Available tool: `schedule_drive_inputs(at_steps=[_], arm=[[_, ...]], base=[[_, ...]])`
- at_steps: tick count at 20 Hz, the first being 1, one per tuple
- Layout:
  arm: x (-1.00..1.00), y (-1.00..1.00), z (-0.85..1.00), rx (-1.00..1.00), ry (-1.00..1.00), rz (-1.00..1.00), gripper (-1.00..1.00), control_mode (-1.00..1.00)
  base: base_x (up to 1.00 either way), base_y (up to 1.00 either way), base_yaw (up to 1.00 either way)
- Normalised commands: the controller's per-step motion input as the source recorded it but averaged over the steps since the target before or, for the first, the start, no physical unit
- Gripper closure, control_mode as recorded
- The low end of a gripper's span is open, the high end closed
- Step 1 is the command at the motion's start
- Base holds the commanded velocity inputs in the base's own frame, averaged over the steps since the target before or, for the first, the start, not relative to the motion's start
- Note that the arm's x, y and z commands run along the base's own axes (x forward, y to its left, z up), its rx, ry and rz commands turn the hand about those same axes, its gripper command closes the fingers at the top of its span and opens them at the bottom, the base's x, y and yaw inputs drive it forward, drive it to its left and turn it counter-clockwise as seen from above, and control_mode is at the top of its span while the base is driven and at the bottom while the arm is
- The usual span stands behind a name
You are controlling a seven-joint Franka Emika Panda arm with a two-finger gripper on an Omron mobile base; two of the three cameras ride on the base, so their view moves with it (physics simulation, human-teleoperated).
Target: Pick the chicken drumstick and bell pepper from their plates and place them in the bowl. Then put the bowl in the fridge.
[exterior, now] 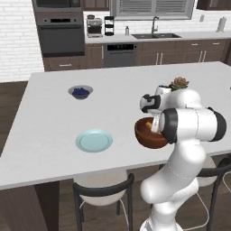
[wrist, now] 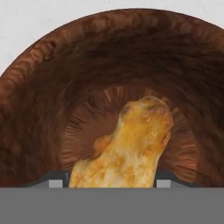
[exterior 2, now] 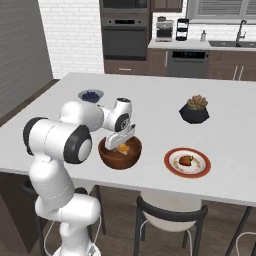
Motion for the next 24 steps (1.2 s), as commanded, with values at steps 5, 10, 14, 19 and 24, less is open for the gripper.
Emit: schedule_drive_inputs(at_steps=[5, 10, 14, 19, 24], arm=[[0.03, 0.00, -0.06, 0.00, 0.00, 0.00, -1.00, -1.00], [0.01, 0.00, 0.00, 0.00, 0.00, 0.00, -1.00, -1.00], [0.00, 0.00, 0.00, 0.00, 0.00, 0.00, -1.00, -1.00], [0.00, 0.00, 0.26, 0.01, 0.00, 0.00, -1.00, -1.00], [-0.25, -0.42, 1.00, 0.00, 0.00, 0.00, -1.00, -1.00]], base=[[0.00, 0.00, 0.00], [0.00, 0.00, 0.00], [0.00, 0.00, 0.00], [0.00, 0.00, 0.00], [0.00, 0.00, 0.00]])
